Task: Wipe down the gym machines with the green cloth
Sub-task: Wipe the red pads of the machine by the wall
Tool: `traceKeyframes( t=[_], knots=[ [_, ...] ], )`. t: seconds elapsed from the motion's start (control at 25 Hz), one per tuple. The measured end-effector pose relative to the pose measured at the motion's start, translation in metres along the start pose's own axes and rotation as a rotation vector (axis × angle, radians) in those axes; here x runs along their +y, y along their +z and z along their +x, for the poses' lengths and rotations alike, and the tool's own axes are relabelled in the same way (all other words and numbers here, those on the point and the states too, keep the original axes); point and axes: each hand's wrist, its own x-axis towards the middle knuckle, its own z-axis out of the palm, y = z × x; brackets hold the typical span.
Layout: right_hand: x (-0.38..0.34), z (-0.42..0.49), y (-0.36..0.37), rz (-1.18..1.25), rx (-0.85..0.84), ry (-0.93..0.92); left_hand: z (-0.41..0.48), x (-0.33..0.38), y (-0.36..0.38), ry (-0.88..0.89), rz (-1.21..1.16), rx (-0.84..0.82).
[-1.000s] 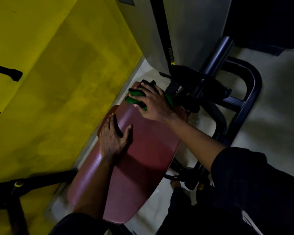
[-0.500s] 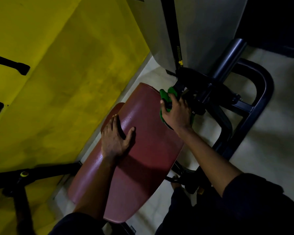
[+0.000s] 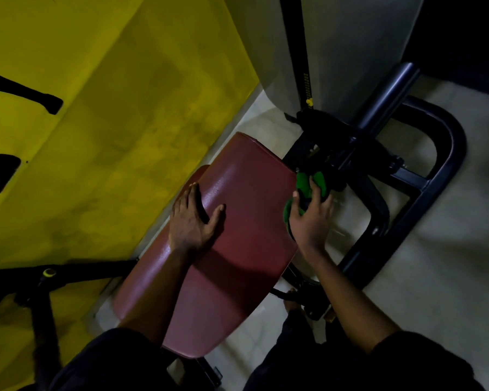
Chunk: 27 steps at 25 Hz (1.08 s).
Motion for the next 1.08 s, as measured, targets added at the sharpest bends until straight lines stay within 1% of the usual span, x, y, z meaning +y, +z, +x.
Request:
traceKeyframes(
  t=[0.08,0.12,0.16,0.2,0.24,0.32,0.4,0.52,0.64,0.72,0.8,0.88,1.0,1.08],
  knots=[
    [0.012,-0.005,0.002,0.196,0.007,0.136,-0.001,-0.002,-0.001,0.0,-0.002,-0.011],
    [0.013,-0.004,0.002,0.218,0.014,0.173,0.0,-0.002,-0.001,0.005,0.004,-0.011],
    [0.013,-0.003,0.001,0.18,0.01,0.174,0.0,-0.002,-0.001,0.006,0.01,-0.014],
    [0.011,-0.002,0.001,0.083,0.01,0.121,0.001,-0.003,0.0,0.005,0.011,-0.019],
    [0.008,-0.001,-0.001,-0.038,0.017,0.023,0.001,-0.004,0.0,0.002,0.01,-0.022],
    [-0.001,0.008,-0.004,-0.243,0.033,-0.227,0.001,-0.006,0.001,0.0,0.021,-0.018],
    [-0.015,0.024,-0.003,-0.288,0.012,-0.385,0.001,-0.007,0.001,-0.001,0.014,-0.029],
    [-0.036,0.038,0.006,-0.245,-0.042,-0.529,0.001,-0.01,0.004,0.014,-0.011,-0.01],
    [-0.064,0.045,0.016,-0.324,-0.084,-0.688,0.0,-0.012,0.001,0.022,-0.026,-0.002],
    [-0.09,0.059,0.018,-0.352,-0.135,-0.717,0.0,-0.012,-0.002,0.026,-0.041,-0.003],
    [-0.122,0.074,0.019,-0.378,-0.189,-0.674,0.0,-0.015,-0.004,0.023,-0.073,-0.018],
    [-0.145,0.075,0.024,-0.468,-0.21,-0.659,0.003,-0.017,-0.003,0.034,-0.135,-0.051],
    [-0.164,0.048,0.044,-0.604,-0.215,-0.729,0.004,-0.035,-0.009,0.055,-0.31,-0.131],
    [-0.169,0.038,0.048,-0.65,-0.277,-0.787,-0.003,-0.058,-0.018,0.041,-0.38,-0.165]
  ],
)
